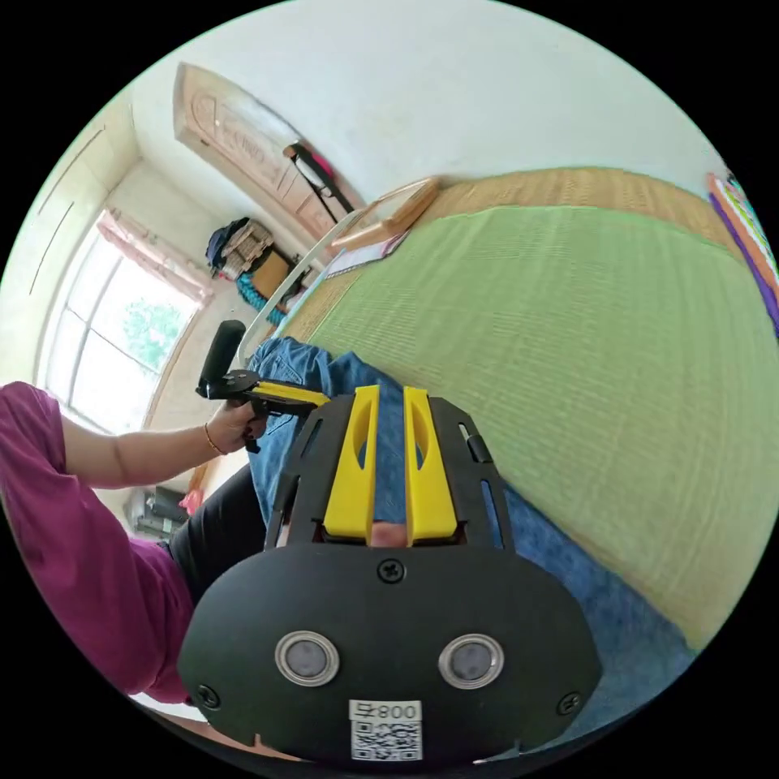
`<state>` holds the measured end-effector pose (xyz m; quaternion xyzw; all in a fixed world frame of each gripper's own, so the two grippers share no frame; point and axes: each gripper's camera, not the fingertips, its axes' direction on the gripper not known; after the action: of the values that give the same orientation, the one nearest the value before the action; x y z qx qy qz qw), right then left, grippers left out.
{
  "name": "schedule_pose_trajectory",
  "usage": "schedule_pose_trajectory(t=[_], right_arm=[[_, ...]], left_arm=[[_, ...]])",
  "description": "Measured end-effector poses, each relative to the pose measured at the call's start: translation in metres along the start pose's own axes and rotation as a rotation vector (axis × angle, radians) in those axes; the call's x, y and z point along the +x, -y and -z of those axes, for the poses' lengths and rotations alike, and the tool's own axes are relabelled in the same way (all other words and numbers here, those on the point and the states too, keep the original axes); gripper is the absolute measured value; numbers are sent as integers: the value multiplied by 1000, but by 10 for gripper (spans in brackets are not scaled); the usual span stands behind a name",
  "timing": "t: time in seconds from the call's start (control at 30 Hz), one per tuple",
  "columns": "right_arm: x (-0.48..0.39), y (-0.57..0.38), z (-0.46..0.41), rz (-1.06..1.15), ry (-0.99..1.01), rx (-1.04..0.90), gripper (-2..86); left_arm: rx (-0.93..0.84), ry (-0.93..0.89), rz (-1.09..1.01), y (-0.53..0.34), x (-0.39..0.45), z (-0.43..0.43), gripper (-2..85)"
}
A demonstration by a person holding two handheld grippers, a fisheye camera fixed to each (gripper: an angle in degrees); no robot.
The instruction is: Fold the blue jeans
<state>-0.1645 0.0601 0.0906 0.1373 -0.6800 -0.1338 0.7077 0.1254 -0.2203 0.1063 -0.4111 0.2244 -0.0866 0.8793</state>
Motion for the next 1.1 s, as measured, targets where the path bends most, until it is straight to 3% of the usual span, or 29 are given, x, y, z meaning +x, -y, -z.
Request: schedule_pose_trajectory(t=[0.2, 0.27, 0.47, 0.77, 1.1], right_arm=[[3, 61, -88, 69, 135, -205, 69], [-6, 57, -89, 108, 120, -193, 62], [-26, 26, -89, 113, 135, -144, 42], [-8, 41, -94, 33, 186, -127, 55], [17, 93, -110, -72, 256, -153, 56]], left_arm=[[51, -50, -27, -14, -29, 37, 22], [69, -135, -14, -18, -44, 57, 35], [224, -136, -64, -28, -70, 131, 70], [31, -31, -165, 5, -94, 147, 66], [132, -88, -118, -17, -118, 187, 15]])
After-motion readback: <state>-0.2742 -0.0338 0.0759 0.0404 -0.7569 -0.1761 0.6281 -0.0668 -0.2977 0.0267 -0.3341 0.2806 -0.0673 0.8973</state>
